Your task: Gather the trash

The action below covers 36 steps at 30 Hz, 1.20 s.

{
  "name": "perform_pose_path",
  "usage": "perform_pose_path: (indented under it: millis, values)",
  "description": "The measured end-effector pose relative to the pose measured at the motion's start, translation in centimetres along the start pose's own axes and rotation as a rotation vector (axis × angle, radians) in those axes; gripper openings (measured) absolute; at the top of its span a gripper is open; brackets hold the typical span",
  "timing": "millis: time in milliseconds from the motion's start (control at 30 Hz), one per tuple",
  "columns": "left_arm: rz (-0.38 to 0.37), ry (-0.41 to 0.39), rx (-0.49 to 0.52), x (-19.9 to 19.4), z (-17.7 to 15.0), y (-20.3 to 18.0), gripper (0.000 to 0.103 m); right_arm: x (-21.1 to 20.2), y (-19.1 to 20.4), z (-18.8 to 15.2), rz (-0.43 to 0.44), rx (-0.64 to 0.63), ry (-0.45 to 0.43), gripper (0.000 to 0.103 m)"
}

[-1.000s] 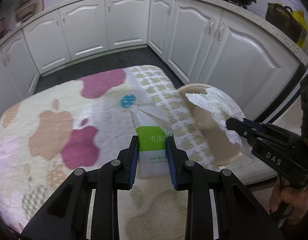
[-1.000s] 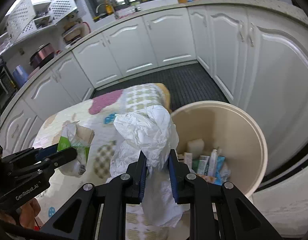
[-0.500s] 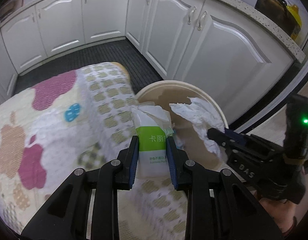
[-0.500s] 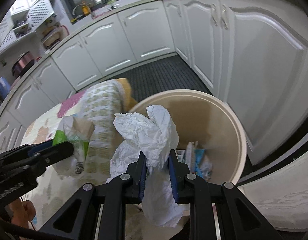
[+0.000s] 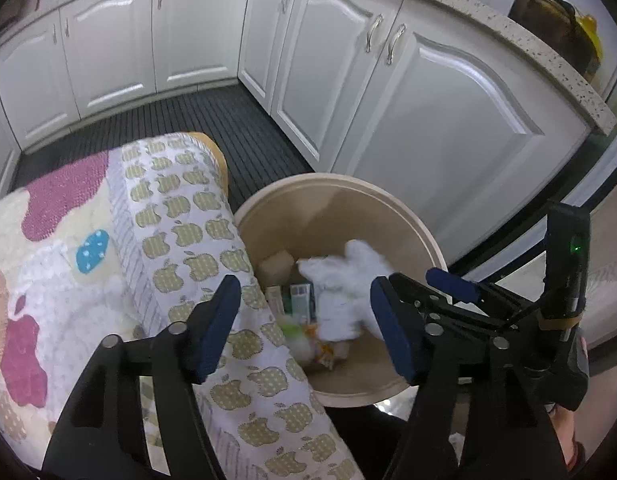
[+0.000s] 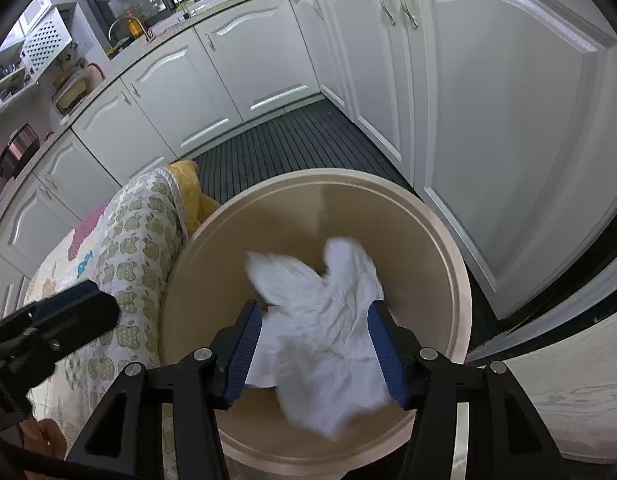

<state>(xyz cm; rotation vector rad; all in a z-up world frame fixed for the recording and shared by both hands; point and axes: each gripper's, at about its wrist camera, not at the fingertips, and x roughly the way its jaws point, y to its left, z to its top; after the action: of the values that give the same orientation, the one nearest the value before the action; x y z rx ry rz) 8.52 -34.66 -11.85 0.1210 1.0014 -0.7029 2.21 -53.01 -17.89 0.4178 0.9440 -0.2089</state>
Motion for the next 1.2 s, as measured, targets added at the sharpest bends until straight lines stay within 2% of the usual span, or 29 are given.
perform_pose_path:
  millis: [100, 300, 400, 533, 700, 800, 1200]
  values:
    - [0.027, -0.013, -0.001, -0.6, -0.2, 0.5, 0.068, -0.2, 0.0, -0.5, 0.004, 0.013, 0.009, 0.053]
    - [0.134, -0.06, 0.026, -2.5, -1.7, 1.4, 0.068, -2.3, 2.1, -2.2, 0.008, -0.03, -0.022, 0.054]
    - [0.171, -0.084, 0.023, -3.9, -2.6, 2.1, 0.068, -3.7, 3.7, -2.8, -0.001, -0.059, -0.055, 0.064]
    - [0.177, -0.119, -0.016, -6.1, -4.0, 3.4, 0.068, -5.7, 5.6, -3.5, -0.008, -0.075, -0.104, 0.066]
    - [0.214, -0.166, -0.018, -8.8, -5.5, 3.9, 0.068, -8.1, 7.5, -4.2, -0.016, -0.09, -0.165, 0.068]
    - [0.232, -0.203, -0.027, -10.5, -6.0, 4.3, 0.068, -9.6, 8.6, -4.7, -0.032, -0.109, -0.205, 0.075]
    - [0.292, -0.371, -0.008, -16.1, -8.2, 3.1, 0.068, -14.7, 11.2, -6.1, -0.049, -0.138, -0.325, 0.078]
